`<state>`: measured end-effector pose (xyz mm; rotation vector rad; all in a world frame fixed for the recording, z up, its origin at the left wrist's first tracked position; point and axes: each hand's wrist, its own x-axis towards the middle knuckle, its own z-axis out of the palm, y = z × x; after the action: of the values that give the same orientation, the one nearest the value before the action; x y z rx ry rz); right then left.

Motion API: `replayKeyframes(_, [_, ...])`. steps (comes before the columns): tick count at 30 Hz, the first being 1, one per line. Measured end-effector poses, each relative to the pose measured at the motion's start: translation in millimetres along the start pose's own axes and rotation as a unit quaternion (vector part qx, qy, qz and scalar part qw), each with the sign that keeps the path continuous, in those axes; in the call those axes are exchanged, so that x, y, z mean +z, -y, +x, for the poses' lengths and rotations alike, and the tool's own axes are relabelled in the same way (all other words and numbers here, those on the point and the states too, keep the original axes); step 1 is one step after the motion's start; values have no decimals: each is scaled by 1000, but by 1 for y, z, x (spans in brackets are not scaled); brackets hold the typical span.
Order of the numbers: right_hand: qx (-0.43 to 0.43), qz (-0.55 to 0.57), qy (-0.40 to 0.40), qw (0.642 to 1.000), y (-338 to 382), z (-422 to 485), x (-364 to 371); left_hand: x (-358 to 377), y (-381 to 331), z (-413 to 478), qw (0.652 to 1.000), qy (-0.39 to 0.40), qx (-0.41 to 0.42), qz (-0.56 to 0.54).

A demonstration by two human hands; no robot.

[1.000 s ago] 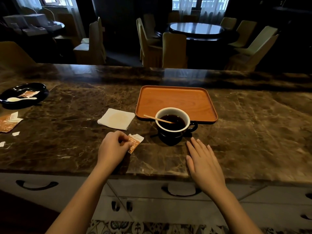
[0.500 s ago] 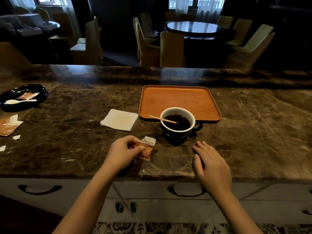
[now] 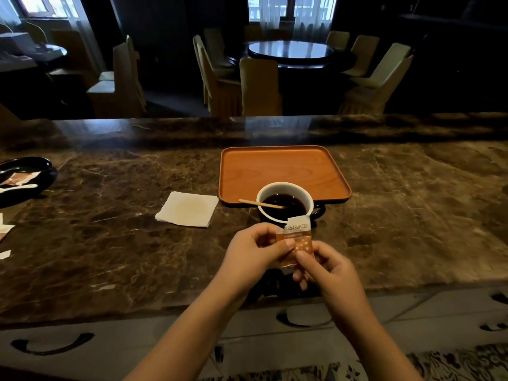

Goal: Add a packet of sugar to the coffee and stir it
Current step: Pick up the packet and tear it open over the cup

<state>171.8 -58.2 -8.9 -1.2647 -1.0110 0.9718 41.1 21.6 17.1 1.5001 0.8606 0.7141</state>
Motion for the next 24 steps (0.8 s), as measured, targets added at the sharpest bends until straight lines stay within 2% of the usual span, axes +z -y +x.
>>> replayKeyframes(3, [28, 92, -27, 995, 0, 8, -1, 1, -6, 8, 1000, 16, -11, -1])
replayKeyframes(6, [41, 100, -46, 993, 7, 21, -6, 1, -15, 18, 999, 34, -15, 21])
replayKeyframes(11, [48, 66, 31, 996, 35, 49, -27, -5, -52, 56, 988, 71, 9, 136])
replayKeyframes(16, [53, -16, 95, 994, 59, 86, -47, -13, -85, 100, 966, 147, -13, 214])
replayKeyframes(24, [104, 7, 105, 989, 61, 145, -64, -10, -82, 140, 977, 49, -42, 206])
